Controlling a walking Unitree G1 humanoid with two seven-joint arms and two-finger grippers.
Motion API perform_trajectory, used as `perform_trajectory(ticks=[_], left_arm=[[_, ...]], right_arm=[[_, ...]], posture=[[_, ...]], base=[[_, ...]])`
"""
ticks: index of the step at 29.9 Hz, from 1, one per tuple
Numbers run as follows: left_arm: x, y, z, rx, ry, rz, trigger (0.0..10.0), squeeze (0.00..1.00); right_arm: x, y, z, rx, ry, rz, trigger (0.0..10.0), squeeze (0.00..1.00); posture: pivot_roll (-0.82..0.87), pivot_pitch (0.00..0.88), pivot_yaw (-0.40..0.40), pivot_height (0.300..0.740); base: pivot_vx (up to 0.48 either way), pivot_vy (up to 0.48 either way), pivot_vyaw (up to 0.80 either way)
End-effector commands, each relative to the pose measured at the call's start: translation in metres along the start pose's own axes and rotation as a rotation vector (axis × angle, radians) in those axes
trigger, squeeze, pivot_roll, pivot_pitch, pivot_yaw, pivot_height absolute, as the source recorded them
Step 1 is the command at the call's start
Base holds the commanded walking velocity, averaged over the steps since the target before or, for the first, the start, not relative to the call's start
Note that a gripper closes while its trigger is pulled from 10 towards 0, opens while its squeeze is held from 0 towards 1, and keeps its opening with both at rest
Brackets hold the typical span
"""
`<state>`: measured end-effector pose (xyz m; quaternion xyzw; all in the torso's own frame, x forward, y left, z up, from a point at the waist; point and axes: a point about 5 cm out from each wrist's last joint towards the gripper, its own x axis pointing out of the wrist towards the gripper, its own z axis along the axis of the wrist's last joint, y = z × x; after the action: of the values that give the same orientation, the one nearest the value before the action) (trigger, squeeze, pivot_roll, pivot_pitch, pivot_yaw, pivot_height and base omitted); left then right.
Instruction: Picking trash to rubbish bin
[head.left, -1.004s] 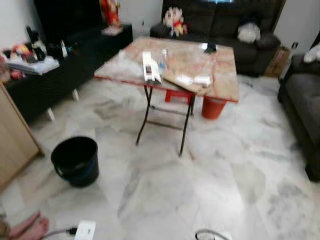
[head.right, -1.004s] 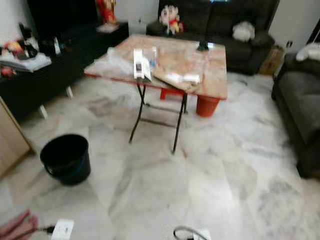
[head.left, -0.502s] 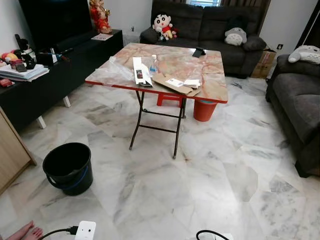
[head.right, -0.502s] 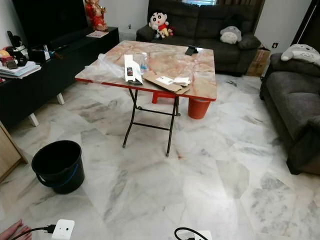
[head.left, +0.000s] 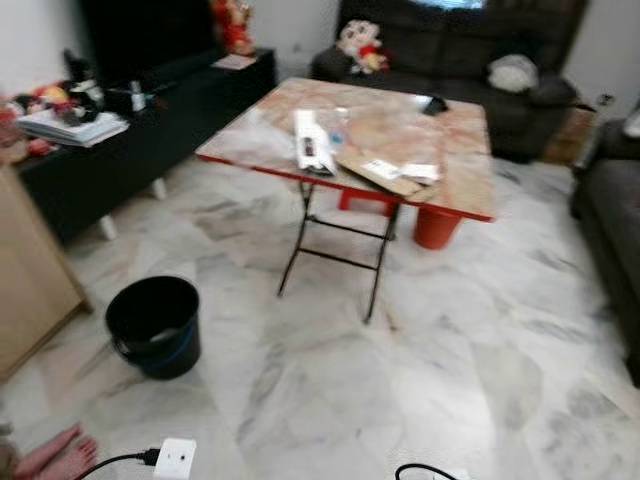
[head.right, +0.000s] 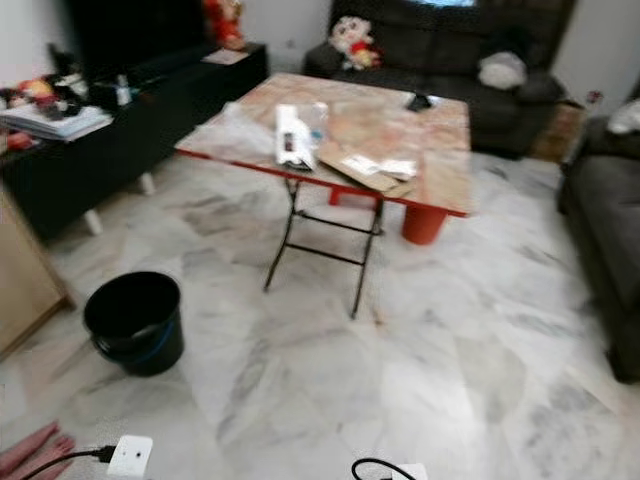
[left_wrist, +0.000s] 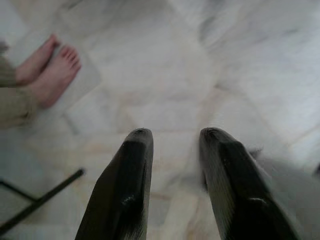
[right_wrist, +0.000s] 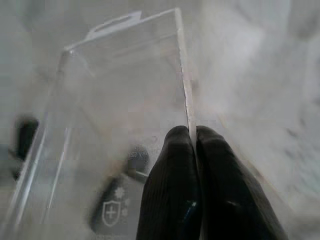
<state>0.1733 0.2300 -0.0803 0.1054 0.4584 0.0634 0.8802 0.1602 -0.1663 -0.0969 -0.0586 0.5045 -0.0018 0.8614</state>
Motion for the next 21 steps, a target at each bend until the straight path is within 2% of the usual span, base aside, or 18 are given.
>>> perform_trajectory(ticks=[1,3,7,10,16,18,21], left_arm=[[0.0022,-0.0095,0.0148,0.004,-0.040,-0.021,10.0,0.00],[0.0024,-0.0090,0.0156,0.004,-0.041,-0.021,10.0,0.00],[0.0024,-0.0089,0.0159,0.005,-0.042,-0.023,10.0,0.00],[0.0024,-0.0086,0.0160,0.008,-0.043,-0.024,10.0,0.00],[0.0027,-0.0092,0.0177,0.010,-0.046,-0.026,10.0,0.00],[0.0027,-0.0091,0.0179,0.010,-0.047,-0.027,10.0,0.00],[0.0027,-0.0092,0.0178,0.009,-0.047,-0.027,10.0,0.00]], right_arm=[[-0.0014,-0.0117,-0.0104,0.000,0.027,-0.032,10.0,0.00],[-0.0015,-0.0116,-0.0109,-0.034,0.032,-0.030,10.0,0.00],[-0.0017,-0.0117,-0.0124,-0.019,0.035,-0.030,10.0,0.00],[-0.0015,-0.0117,-0.0107,0.009,0.026,-0.031,10.0,0.00],[-0.0012,-0.0107,-0.0084,-0.011,0.019,-0.028,10.0,0.00],[-0.0011,-0.0113,-0.0081,-0.061,0.020,-0.029,10.0,0.00],[-0.0012,-0.0117,-0.0092,-0.061,0.026,-0.031,10.0,0.00]], posture=[[0.11,0.000,-0.067,0.740],[0.11,0.000,-0.067,0.740],[0.11,0.000,-0.063,0.740],[0.11,0.000,-0.063,0.740],[0.11,0.000,-0.061,0.740],[0.11,0.000,-0.061,0.740],[0.11,0.000,-0.063,0.740]], base=[[0.326,0.000,0.00],[0.324,0.000,0.29],[0.330,0.000,0.74],[0.331,0.000,0.00],[0.332,0.000,0.00],[0.330,0.000,0.60],[0.333,0.000,0.80]])
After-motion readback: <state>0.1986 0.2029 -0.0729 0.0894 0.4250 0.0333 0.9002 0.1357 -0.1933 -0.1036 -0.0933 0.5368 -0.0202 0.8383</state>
